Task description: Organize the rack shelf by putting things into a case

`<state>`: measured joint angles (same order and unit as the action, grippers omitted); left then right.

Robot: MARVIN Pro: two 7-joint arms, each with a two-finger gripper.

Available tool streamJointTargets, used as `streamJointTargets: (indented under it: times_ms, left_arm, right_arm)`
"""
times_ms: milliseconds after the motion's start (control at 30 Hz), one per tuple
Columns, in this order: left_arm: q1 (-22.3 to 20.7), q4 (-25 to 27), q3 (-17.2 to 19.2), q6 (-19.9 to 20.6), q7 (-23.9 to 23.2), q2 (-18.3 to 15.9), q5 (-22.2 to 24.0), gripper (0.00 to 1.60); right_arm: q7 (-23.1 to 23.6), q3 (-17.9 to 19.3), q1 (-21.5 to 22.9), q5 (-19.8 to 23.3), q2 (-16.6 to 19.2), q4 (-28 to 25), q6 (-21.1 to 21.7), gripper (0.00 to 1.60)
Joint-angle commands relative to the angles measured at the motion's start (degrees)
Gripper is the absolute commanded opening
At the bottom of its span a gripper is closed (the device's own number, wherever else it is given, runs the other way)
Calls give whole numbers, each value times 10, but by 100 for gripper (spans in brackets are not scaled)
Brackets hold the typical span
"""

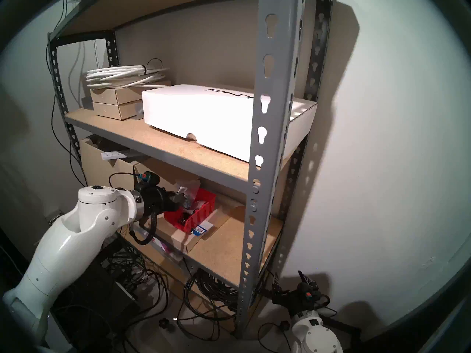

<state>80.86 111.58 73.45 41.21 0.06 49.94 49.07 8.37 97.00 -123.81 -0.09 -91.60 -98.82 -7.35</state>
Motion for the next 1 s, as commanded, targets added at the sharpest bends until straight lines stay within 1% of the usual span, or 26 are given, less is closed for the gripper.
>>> streamJointTargets:
  times_ms: [0,233,500,533,567,600,633,667,700,733,800,833,900,967]
  left_arm:
    - [-39,-11,-8,-6,-5,15,-6,0]
    - [-43,-21,-19,-12,-3,10,-28,0]
    - [-46,-21,-18,-12,-6,16,-32,0]
    - [-47,-19,-18,-10,-6,17,-32,11]
    - [-46,-18,-16,-10,-5,18,-31,16]
    - [-46,-16,-14,-9,-5,18,-30,26]
    - [-45,-14,-12,-8,-5,18,-29,48]
    - [-44,-11,-11,-7,-4,18,-29,52]
    - [-43,-9,-9,-6,-4,18,-29,63]
    - [-41,-6,-6,-6,-2,19,-27,67]
    - [-38,1,-5,-2,-4,15,-26,83]
    - [-36,4,-3,-1,-3,15,-25,78]
    - [-32,11,0,2,3,15,-23,79]
    - [-31,12,1,3,7,16,-21,126]
  right_arm:
    - [0,0,0,0,0,-10,-1,160]
    - [0,0,0,0,0,-10,-1,160]
    - [0,0,0,0,0,-10,-1,160]
    - [0,0,0,0,0,-10,-1,160]
    - [0,0,0,0,0,-10,-1,160]
    - [0,0,0,0,0,-10,-1,160]
    - [0,0,0,0,0,-10,-1,160]
    - [0,0,0,0,0,-10,-1,160]
    - [0,0,0,0,0,-10,-1,160]
    - [0,0,0,0,0,-10,-1,160]
    - [0,0,0,0,0,-10,-1,160]
    - [0,0,0,0,0,-10,-1,160]
    - [0,0,0,0,0,-10,-1,160]
    - [0,0,0,0,0,-10,-1,160]
